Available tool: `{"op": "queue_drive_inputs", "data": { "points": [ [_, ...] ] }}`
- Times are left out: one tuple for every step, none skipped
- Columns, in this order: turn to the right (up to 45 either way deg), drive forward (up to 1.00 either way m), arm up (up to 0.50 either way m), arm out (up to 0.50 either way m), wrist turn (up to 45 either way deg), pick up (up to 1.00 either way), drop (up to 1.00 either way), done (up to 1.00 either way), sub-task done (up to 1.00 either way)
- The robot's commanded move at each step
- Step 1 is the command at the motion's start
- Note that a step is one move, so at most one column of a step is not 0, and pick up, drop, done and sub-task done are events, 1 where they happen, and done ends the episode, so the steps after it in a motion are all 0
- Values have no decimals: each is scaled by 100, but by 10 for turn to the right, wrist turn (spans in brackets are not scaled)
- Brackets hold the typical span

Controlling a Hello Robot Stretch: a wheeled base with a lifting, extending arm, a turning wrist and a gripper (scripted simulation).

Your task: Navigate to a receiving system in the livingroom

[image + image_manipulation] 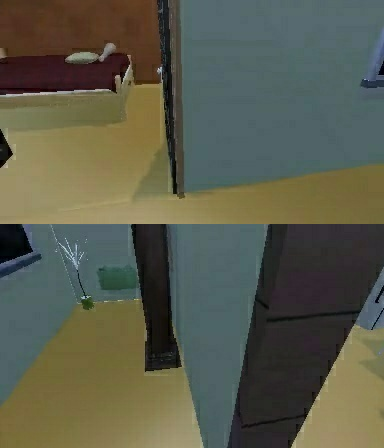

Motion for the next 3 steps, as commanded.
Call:
{"op": "queue_drive_inputs", "data": {
  "points": [
    [0,15,0,0,0,0,0,0,0],
    [390,0,0,0,0,0,0,0,0],
    [0,100,0,0,0,0,0,0,0]
  ]
}}
